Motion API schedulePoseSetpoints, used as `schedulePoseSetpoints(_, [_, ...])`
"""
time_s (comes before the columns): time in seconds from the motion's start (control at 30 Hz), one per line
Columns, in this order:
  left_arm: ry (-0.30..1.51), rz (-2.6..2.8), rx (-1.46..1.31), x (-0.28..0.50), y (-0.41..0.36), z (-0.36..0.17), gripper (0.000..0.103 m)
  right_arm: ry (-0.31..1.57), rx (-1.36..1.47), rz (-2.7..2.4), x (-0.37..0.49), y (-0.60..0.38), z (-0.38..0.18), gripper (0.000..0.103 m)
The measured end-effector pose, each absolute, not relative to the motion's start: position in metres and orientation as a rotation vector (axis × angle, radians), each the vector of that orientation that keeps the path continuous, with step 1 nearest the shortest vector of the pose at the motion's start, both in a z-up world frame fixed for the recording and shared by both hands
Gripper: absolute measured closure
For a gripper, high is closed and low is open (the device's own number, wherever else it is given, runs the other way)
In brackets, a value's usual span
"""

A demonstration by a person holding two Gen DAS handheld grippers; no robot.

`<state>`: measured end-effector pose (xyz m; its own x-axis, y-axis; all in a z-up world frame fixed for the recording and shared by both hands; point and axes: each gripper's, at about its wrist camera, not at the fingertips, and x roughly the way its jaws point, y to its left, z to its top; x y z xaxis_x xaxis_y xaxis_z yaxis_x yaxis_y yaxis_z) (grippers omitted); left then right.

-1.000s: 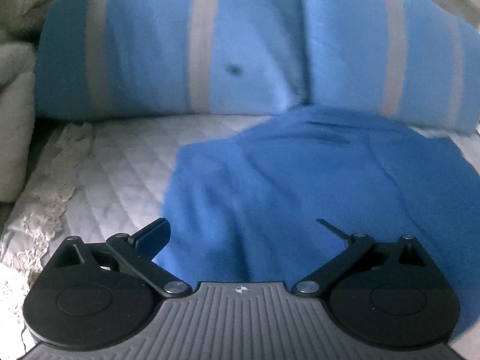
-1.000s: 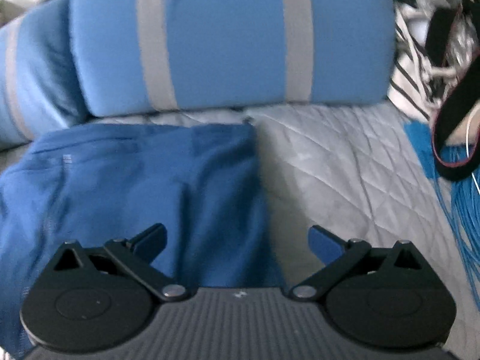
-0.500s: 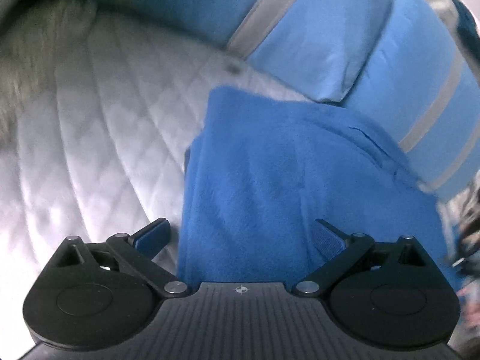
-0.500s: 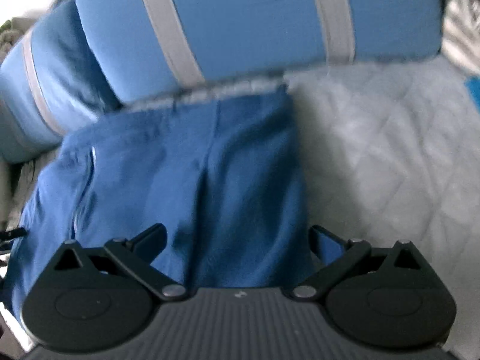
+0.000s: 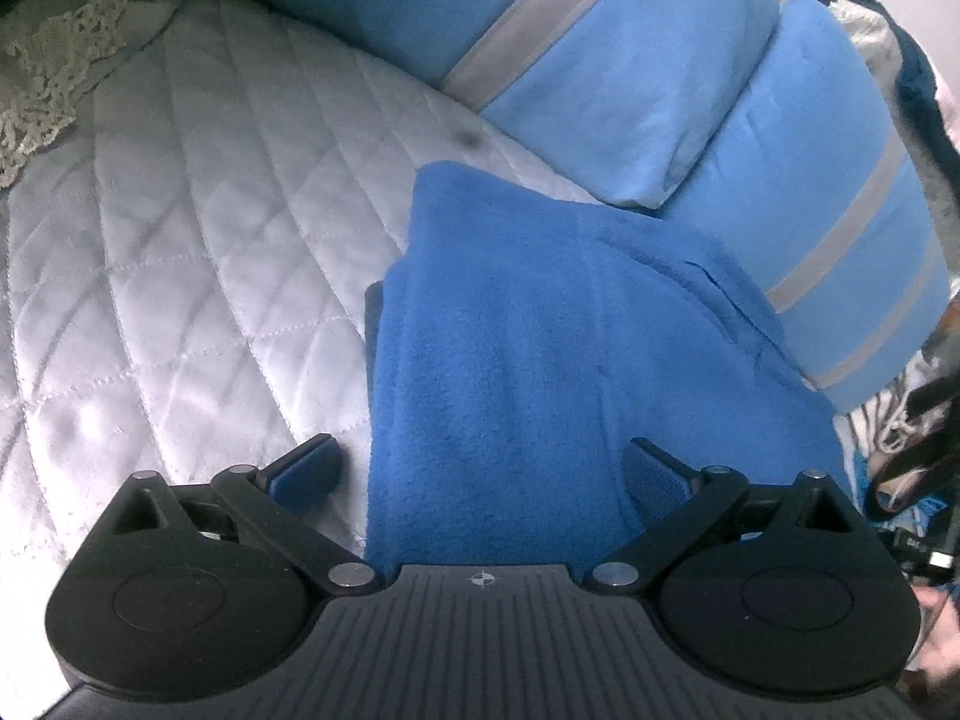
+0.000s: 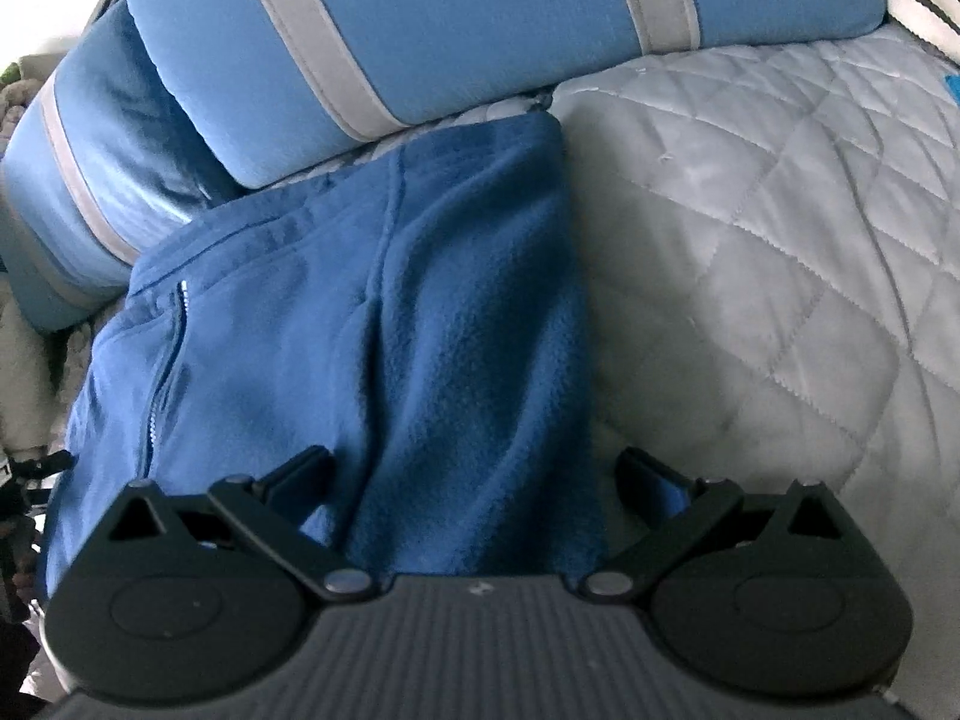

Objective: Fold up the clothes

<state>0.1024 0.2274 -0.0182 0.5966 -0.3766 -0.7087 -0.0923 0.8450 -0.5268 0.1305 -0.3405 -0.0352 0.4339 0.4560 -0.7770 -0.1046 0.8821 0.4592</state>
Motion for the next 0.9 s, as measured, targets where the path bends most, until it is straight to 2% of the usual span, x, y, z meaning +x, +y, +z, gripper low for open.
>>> schedulePoseSetpoints(0.13, [0.915, -0.281, -0.707, 0.104, 0.24, -0.024, 0.002, 1.045, 0.495, 0.409, 0.129, -0.356, -0.039, 0.001])
schedulePoseSetpoints(0.2, [0.918, -0.331, -0.79, 0.106, 0.244, -0.032, 0.007, 1.036, 0.59, 0.465, 0.132, -0.367, -0.043, 0.001])
schedulePoseSetpoints(0.4, [0.892, -0.401, -0.896, 0.114, 0.252, -0.046, 0.007, 1.036, 0.869, 0.668, 0.147, -0.388, -0.064, 0.002])
schedulePoseSetpoints(0.53, [0.892, -0.406, -0.892, 0.118, 0.251, -0.047, 0.009, 1.075, 0.829, 0.726, 0.153, -0.369, -0.064, 0.002])
schedulePoseSetpoints(0.63, [0.899, -0.401, -0.865, 0.121, 0.245, -0.047, 0.022, 1.077, 0.827, 0.727, 0.156, -0.364, -0.065, 0.002])
schedulePoseSetpoints(0.67, [0.902, -0.397, -0.849, 0.123, 0.241, -0.047, 0.036, 1.07, 0.831, 0.721, 0.156, -0.362, -0.065, 0.003])
schedulePoseSetpoints(0.73, [0.904, -0.382, -0.842, 0.121, 0.237, -0.045, 0.053, 1.058, 0.8, 0.699, 0.152, -0.353, -0.064, 0.006])
schedulePoseSetpoints(0.77, [0.905, -0.374, -0.839, 0.12, 0.235, -0.044, 0.06, 1.061, 0.769, 0.679, 0.15, -0.346, -0.064, 0.014])
schedulePoseSetpoints(0.8, [0.906, -0.366, -0.836, 0.119, 0.233, -0.043, 0.062, 1.063, 0.738, 0.658, 0.148, -0.339, -0.063, 0.034])
schedulePoseSetpoints(0.83, [0.906, -0.358, -0.832, 0.118, 0.232, -0.042, 0.065, 1.065, 0.707, 0.638, 0.146, -0.333, -0.062, 0.045])
schedulePoseSetpoints(0.9, [0.907, -0.343, -0.825, 0.117, 0.228, -0.04, 0.069, 1.057, 0.685, 0.606, 0.14, -0.325, -0.058, 0.057])
